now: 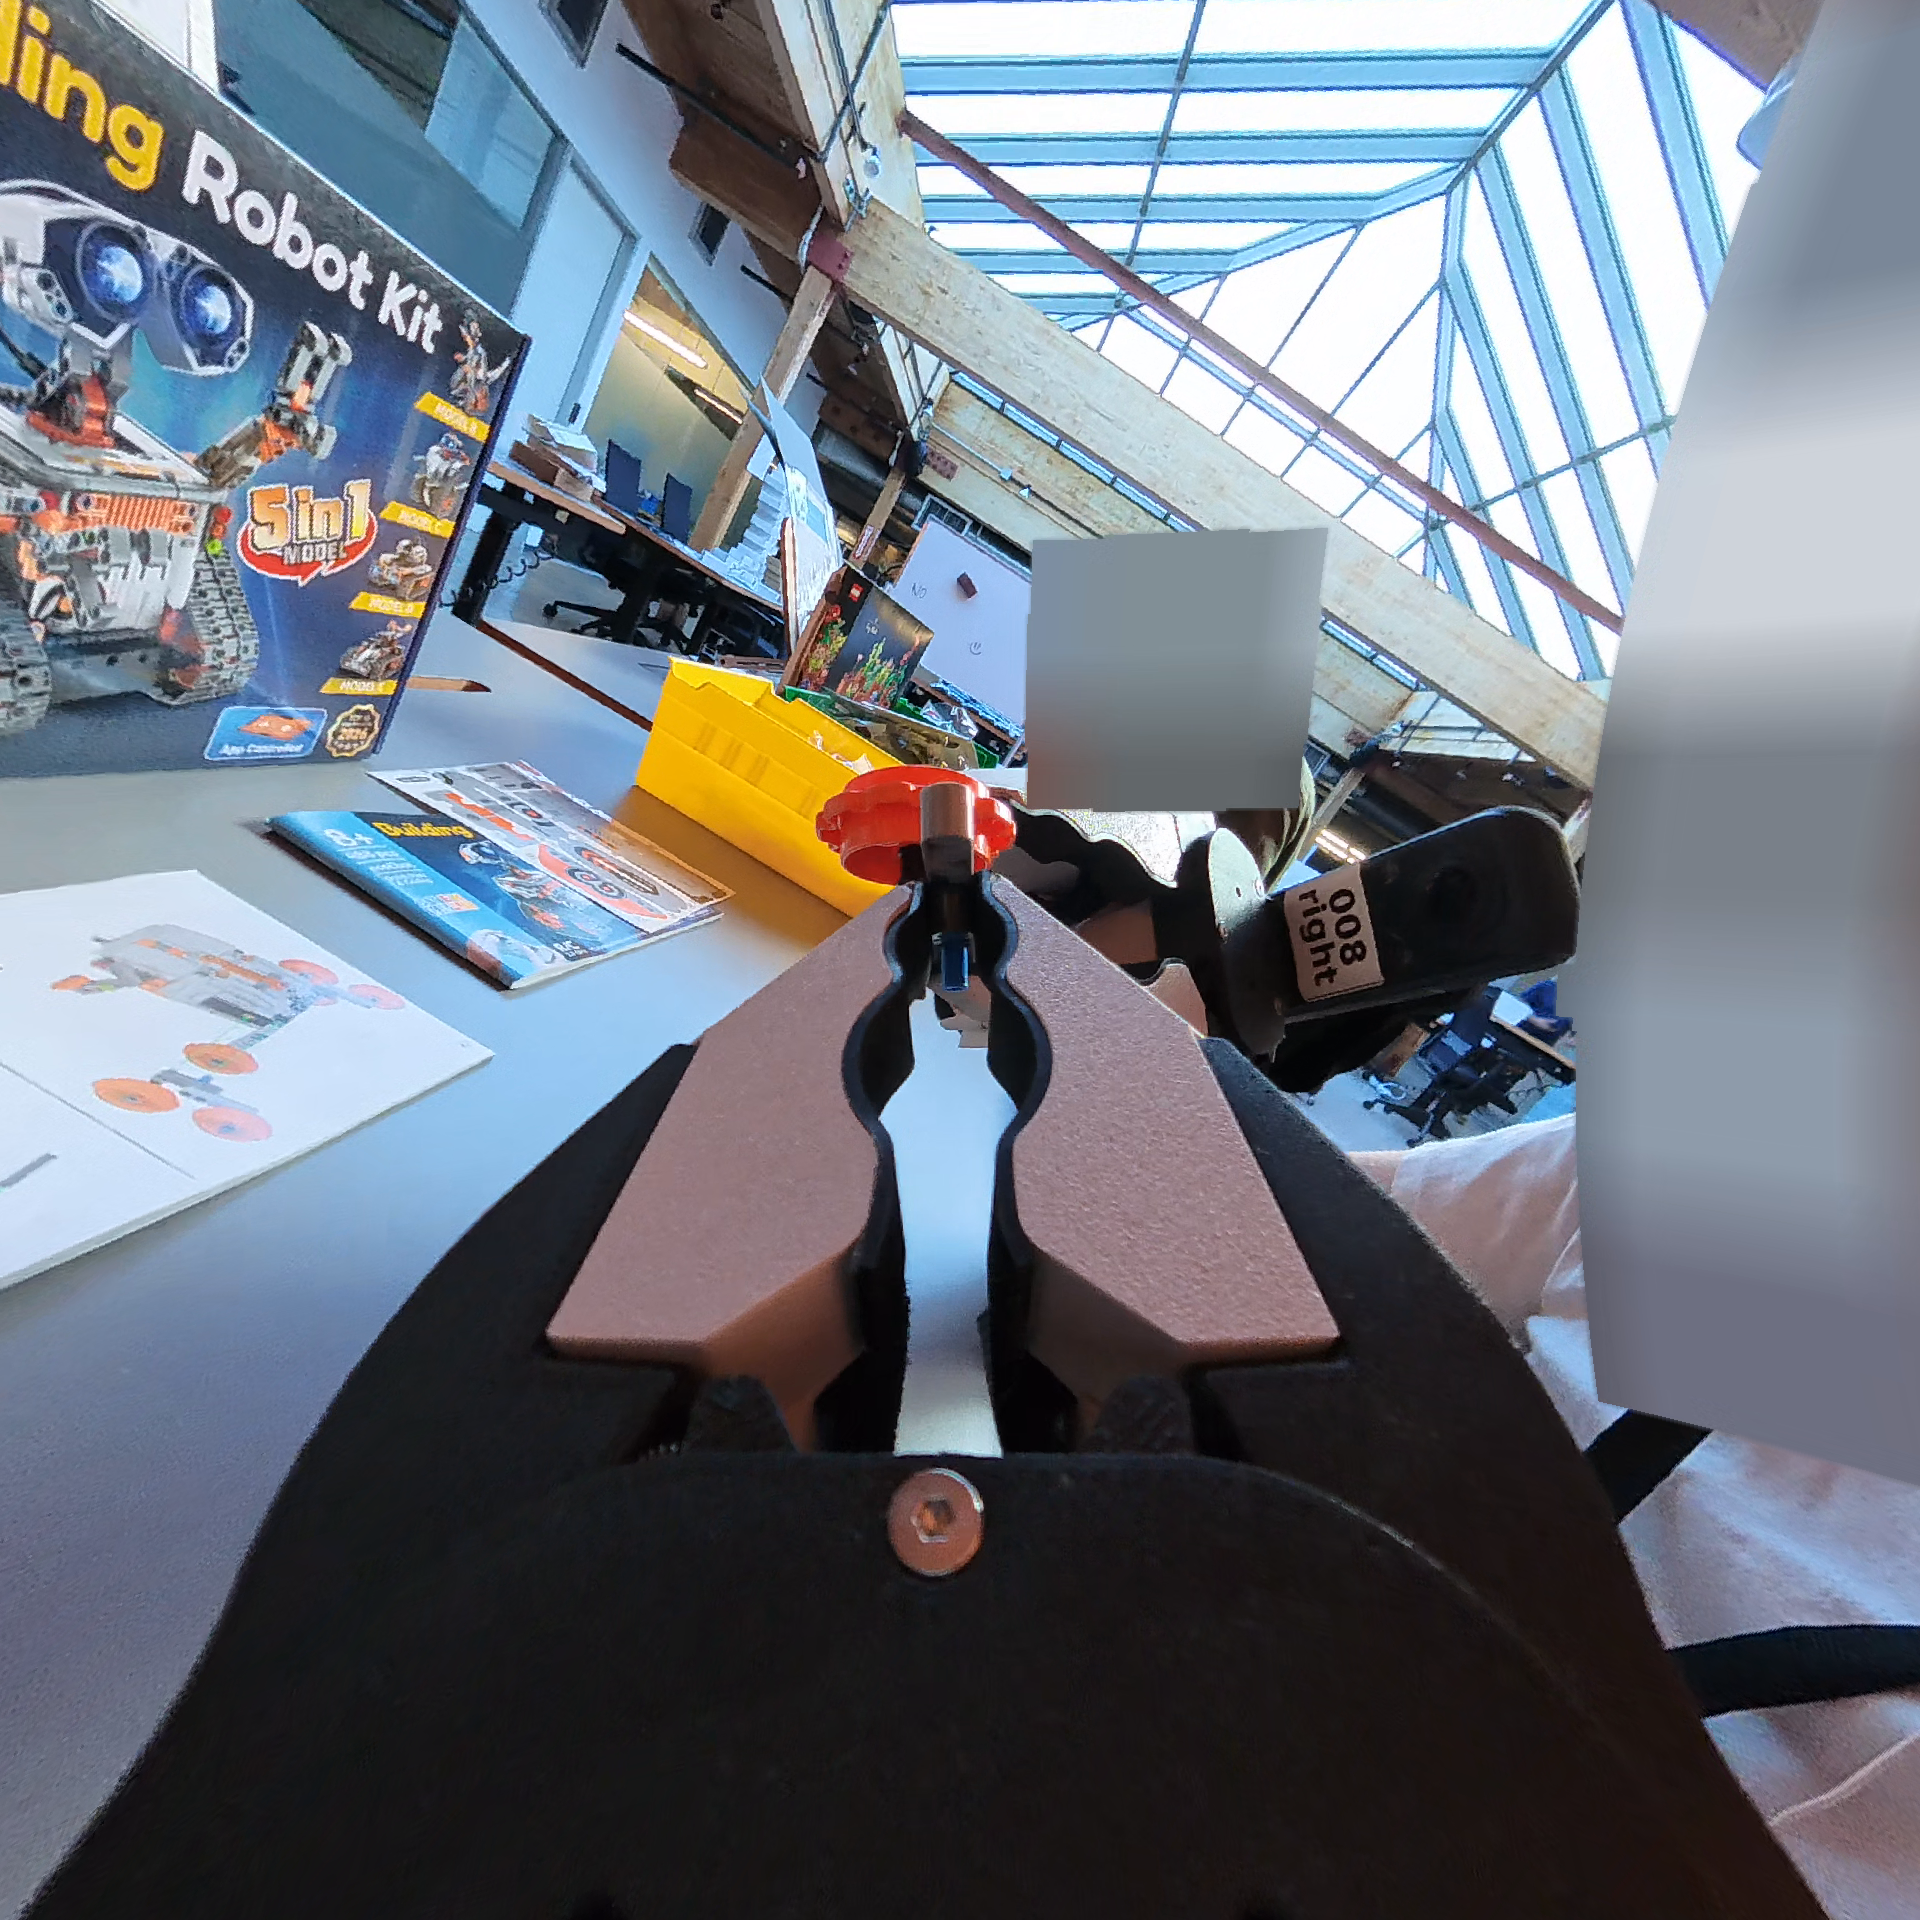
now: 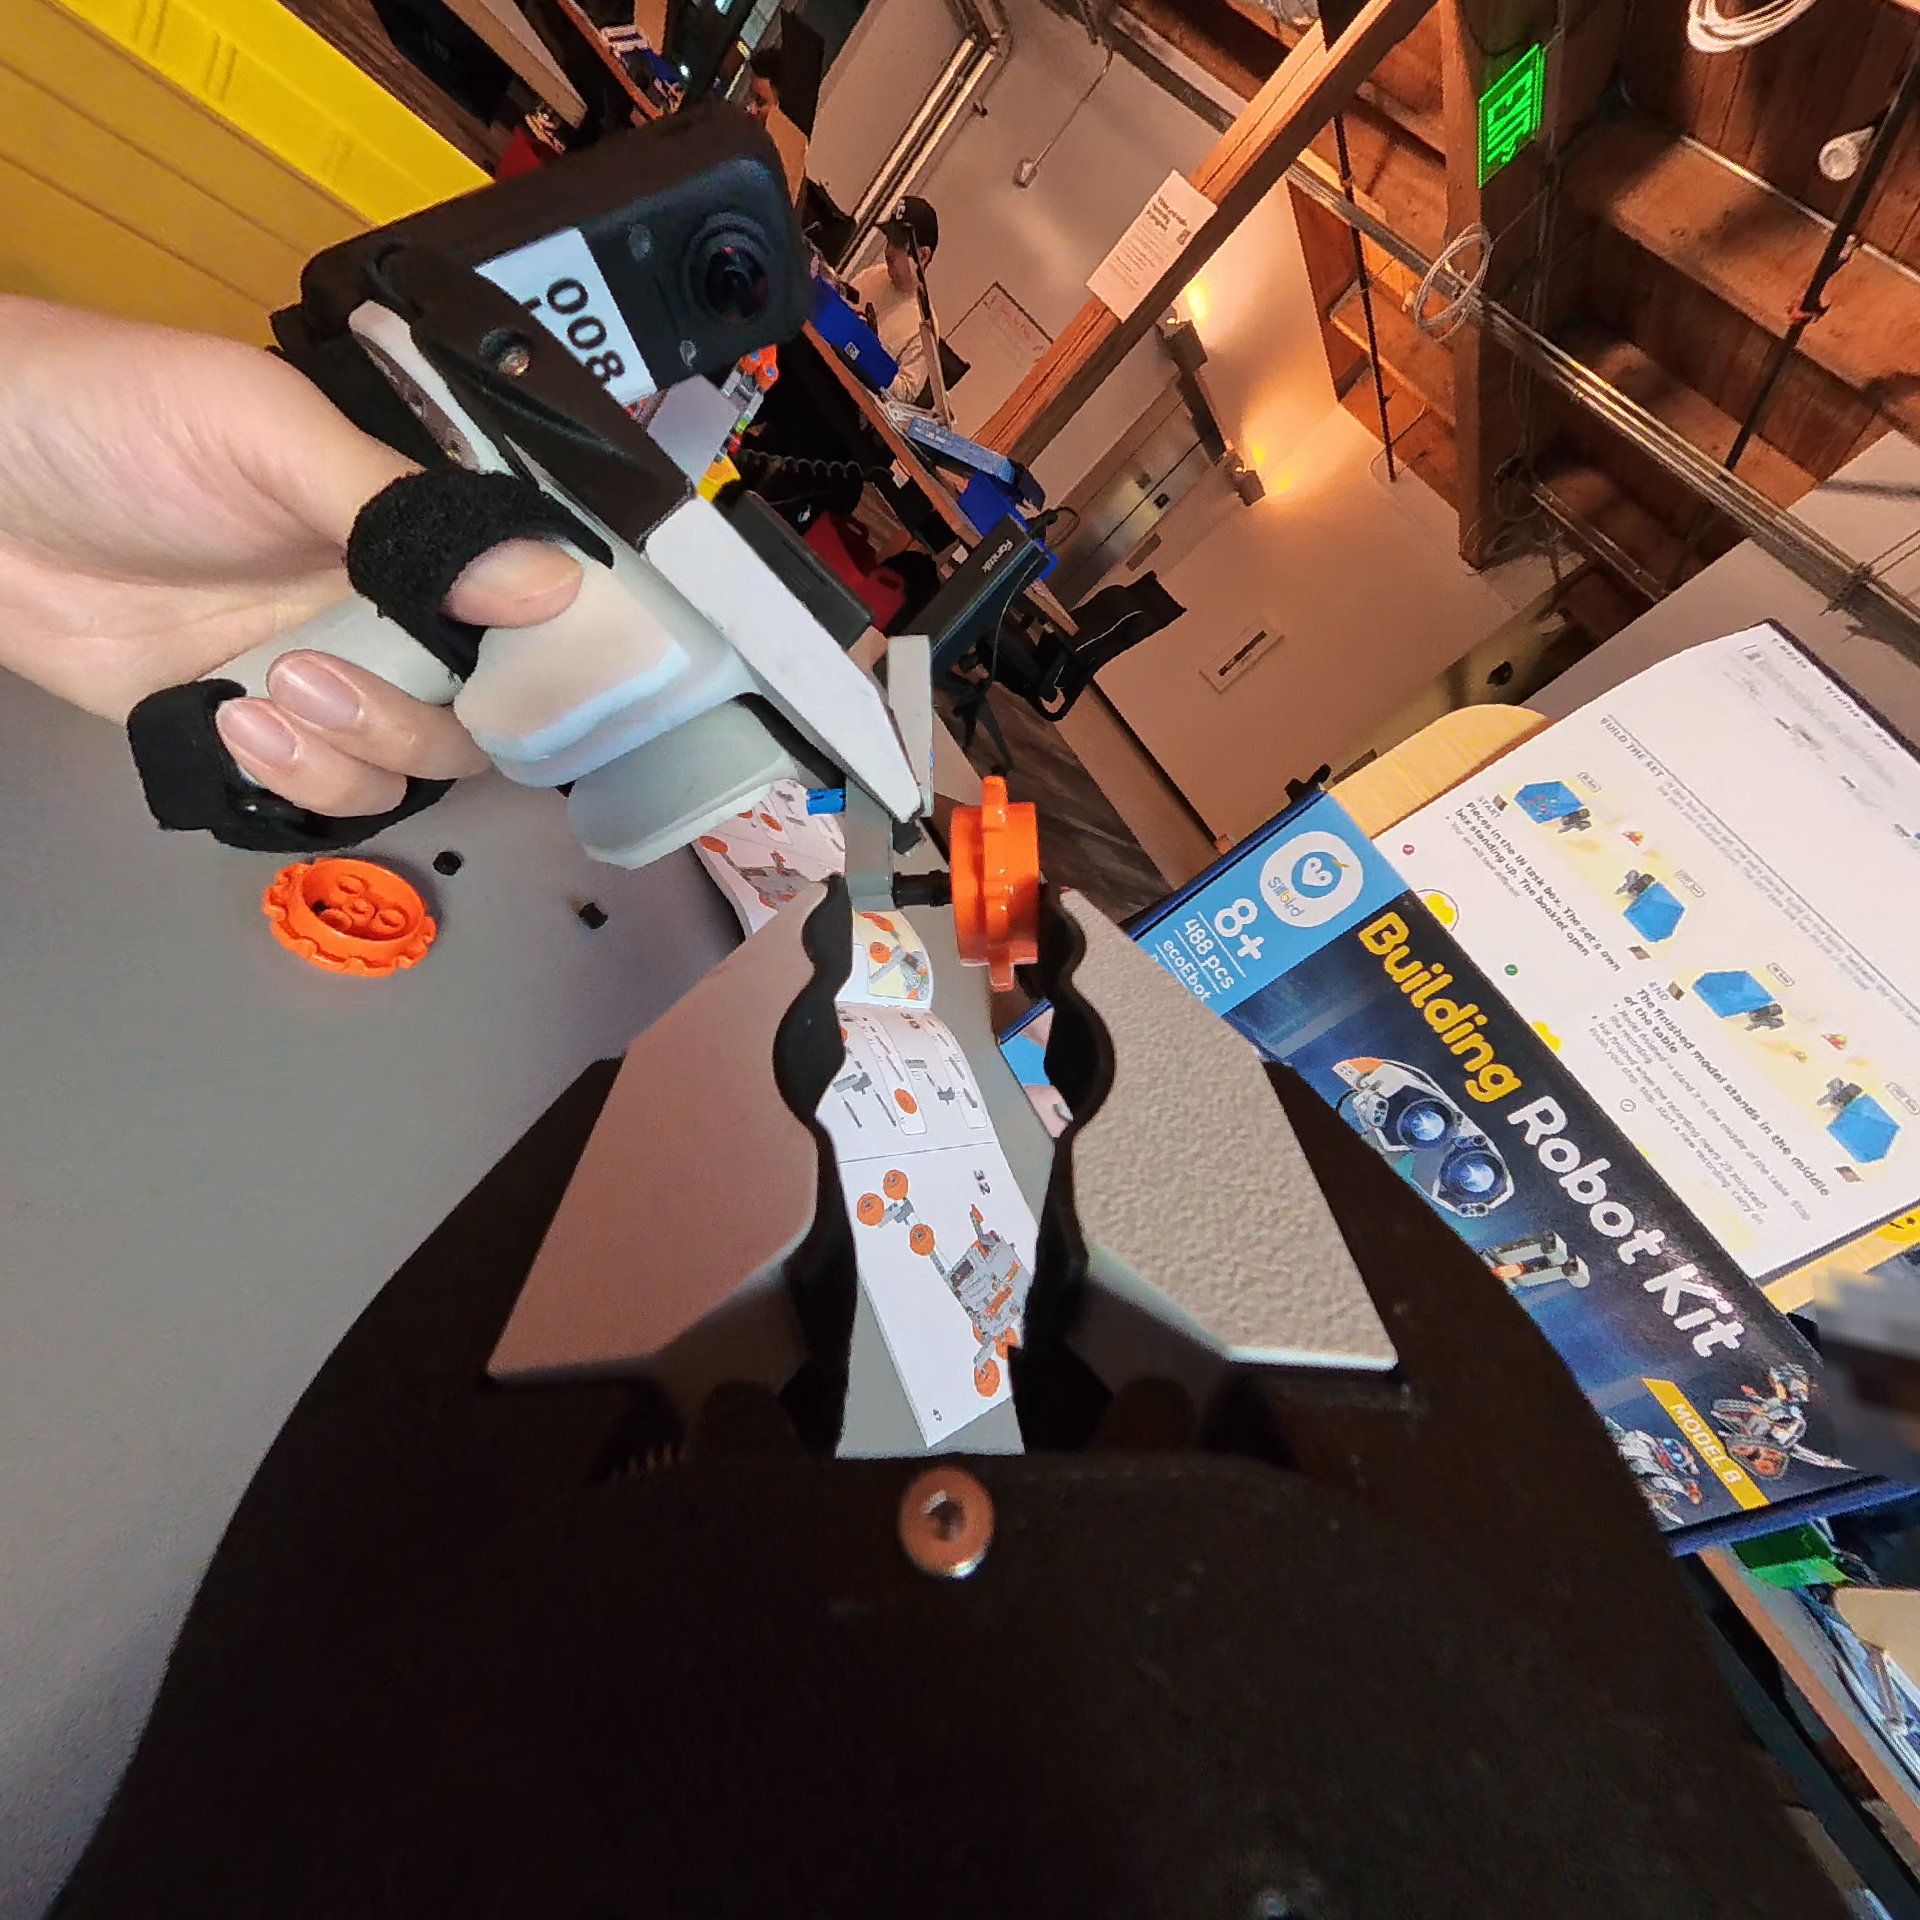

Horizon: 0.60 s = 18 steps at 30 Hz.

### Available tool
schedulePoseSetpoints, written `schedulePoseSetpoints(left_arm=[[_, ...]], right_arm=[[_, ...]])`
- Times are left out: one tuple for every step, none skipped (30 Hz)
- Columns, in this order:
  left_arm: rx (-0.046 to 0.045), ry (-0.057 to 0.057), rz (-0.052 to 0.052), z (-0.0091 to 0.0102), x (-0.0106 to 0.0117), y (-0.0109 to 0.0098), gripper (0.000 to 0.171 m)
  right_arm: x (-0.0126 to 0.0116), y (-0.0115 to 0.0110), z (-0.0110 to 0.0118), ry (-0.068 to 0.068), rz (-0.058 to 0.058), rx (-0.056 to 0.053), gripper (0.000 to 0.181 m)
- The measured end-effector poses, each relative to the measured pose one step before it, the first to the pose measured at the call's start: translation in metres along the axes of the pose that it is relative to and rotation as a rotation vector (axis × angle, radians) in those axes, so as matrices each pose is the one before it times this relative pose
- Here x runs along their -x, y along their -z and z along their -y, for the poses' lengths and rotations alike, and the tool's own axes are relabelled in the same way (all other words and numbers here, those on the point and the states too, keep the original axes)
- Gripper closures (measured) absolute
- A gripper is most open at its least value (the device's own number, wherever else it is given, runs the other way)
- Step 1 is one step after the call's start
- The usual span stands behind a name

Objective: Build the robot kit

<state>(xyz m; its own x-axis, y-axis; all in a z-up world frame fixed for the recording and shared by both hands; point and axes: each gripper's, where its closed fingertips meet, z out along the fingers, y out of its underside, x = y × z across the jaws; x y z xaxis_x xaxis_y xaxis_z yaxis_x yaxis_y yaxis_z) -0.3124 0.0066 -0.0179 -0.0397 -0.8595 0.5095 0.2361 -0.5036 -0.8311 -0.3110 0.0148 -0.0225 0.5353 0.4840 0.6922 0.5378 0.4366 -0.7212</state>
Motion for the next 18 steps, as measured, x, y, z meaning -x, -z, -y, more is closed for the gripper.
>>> schedulePoseSetpoints(left_arm=[[0.00127, -0.0022, 0.0032, -0.00026, 0.00017, -0.00011, 0.166], [-0.00104, -0.0009, 0.0, -0.00017, -0.0001, 0.0, 0.166], [-0.00382, 0.0027, -0.0045, 0.00041, -0.00059, 0.00008, 0.166], [-0.00492, 0.0026, -0.0033, 0.00052, -0.00063, -0.00009, 0.166], [-0.00405, -0.0016, 0.0, 0.00044, -0.00016, -0.00016, 0.166], [-0.00117, -0.0019, 0.0032, 0.00033, 0.00048, -0.00013, 0.166], [-0.00242, -0.0009, 0.0024, 0.00062, 0.0007, -0.00023, 0.166], [-0.00454, 0.0006, -0.0031, 0.0008, -0.00009, -0.00014, 0.166], [-0.00239, -0.0002, -0.0055, 0.0007, -0.00061, -0.00005, 0.167], [0.00121, -0.0026, -0.0013, 0.00014, -0.00019, -0.00011, 0.166], [0.00351, -0.0064, 0.0025, -0.00042, 0.00003, -0.00001, 0.166], [0.00356, -0.0069, 0.0025, -0.00048, 0.00012, 0.00011, 0.167], [0.00003, -0.0021, 0.0005, 0.00015, -0.0002, 0.00015, 0.167], [-0.00207, 0.002, -0.0004, 0.00034, -0.0002, 0.00005, 0.166], [-0.0011, 0.0025, 0.0006, 0.00019, 0.00012, 0.00003, 0.167], [-0.00049, -0.0005, -0.0001, -0.00005, -0.00015, -0.00011, 0.167], [0.001, -0.0016, -0.0012, -0.00026, -0.00022, -0.00001, 0.166], [0.00077, 0.0003, -0.0016, -0.00011, -0.00025, 0.00005, 0.166]], right_arm=[[0.00009, -0.00002, -0.00042, -0.0039, 0.0052, 0.0058, 0.146], [0.00028, 0.00017, -0.00024, -0.0063, 0.0026, 0.0051, 0.146], [-0.00016, 0.00039, 0.00071, 0.0022, -0.003, -0.0005, 0.146], [-0.00039, 0.00035, 0.00091, 0.0036, -0.0047, -0.0012, 0.146], [-0.0005, 0.00002, 0.00058, -0.0032, -0.0016, -0.0027, 0.146], [-0.00049, -0.00045, -0.00037, -0.0067, 0.0003, -0.0021, 0.145], [-0.00077, -0.00045, -0.0004, -0.0078, -0.004, -0.0031, 0.145], [-0.00095, -0.00013, 0.00059, 0.002, -0.01, -0.0053, 0.145], [-0.00059, 0.00037, 0.00125, 0.0162, -0.0097, -0.0031, 0.145], [-0.00021, 0.00038, 0.00051, 0.0224, -0.0086, 0.0022, 0.145], [0.00024, 0.0002, 0.00014, 0.0195, -0.0056, 0.0021, 0.145], [0.00038, 0.00011, -0.00012, 0.01, -0.0013, 0.002, 0.145], [0.00013, 0.00012, 0.00029, -0.0009, -0.0008, -0.0007, 0.145], [-0.00028, -0.00007, 0.0004, -0.0041, -0.002, -0.0009, 0.145], [-0.00026, 0.00002, 0.00002, -0.0016, -0.0036, 0.0019, 0.145], [-0.00001, 0.00012, 0.00016, 0.0035, -0.0023, -0.0002, 0.145], [0.00019, 0.00029, 0.00024, 0.0047, 0.0022, -0.0022, 0.145], [0.00008, 0.00019, 0.00044, 0.0036, 0.0024, -0.0043, 0.145]])
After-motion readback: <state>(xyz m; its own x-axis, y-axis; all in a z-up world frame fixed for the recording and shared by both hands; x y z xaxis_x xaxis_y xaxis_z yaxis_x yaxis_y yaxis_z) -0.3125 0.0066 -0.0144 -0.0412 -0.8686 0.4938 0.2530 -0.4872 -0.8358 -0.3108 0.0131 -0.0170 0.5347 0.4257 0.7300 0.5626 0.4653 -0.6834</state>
